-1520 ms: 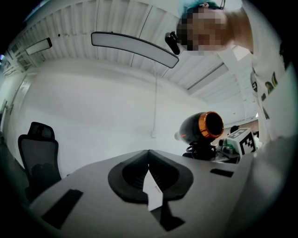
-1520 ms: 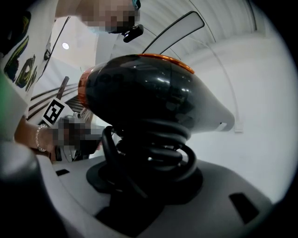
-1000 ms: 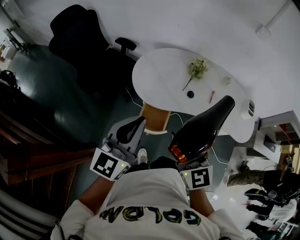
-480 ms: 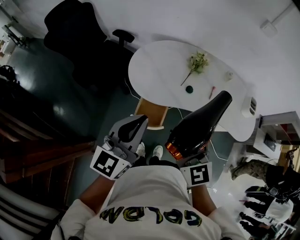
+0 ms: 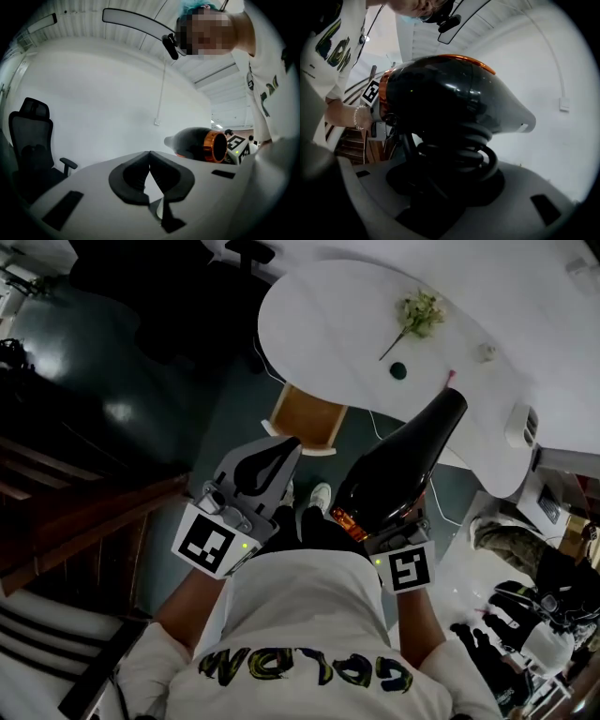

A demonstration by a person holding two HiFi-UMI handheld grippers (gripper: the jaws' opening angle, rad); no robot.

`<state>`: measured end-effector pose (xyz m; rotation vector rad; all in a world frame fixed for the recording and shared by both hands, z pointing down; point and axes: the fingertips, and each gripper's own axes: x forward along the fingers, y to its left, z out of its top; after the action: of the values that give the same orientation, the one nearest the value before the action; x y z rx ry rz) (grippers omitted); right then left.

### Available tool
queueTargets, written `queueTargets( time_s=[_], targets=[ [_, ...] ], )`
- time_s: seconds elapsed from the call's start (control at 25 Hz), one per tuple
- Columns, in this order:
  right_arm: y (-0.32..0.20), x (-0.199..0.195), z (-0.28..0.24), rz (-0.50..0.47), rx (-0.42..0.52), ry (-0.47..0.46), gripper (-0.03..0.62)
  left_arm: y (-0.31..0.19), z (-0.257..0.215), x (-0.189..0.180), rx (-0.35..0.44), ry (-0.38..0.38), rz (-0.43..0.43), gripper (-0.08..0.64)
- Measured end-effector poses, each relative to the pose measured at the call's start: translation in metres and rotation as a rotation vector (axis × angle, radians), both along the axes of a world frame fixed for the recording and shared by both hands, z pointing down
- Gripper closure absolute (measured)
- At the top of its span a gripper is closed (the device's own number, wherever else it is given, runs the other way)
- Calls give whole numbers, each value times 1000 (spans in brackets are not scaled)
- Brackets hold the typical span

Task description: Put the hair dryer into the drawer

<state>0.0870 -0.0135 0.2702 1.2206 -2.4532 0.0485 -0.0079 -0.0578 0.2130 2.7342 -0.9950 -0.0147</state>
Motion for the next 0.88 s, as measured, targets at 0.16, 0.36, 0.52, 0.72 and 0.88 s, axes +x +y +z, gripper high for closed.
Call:
queueTargets(
  time_s=[0.16,0.36,0.52,0.72,0.88],
  targets=[
    [7,-6,32,-58,-68,38,351,3,25,3,-30,-5,11,548],
    [14,-11,75,-95,-141,72,351,4,58,4,-66,-23,19,548],
    [23,-16,112,-148,-199,116,351,7,90,1,-98,-29,31,545],
    [33,-18,159,-242,-298,155,351,4,125,4,-147,-24,57,517],
    [42,-20,191,-318,-376,191,351,3,151,5,-179,-33,78,517]
  ],
)
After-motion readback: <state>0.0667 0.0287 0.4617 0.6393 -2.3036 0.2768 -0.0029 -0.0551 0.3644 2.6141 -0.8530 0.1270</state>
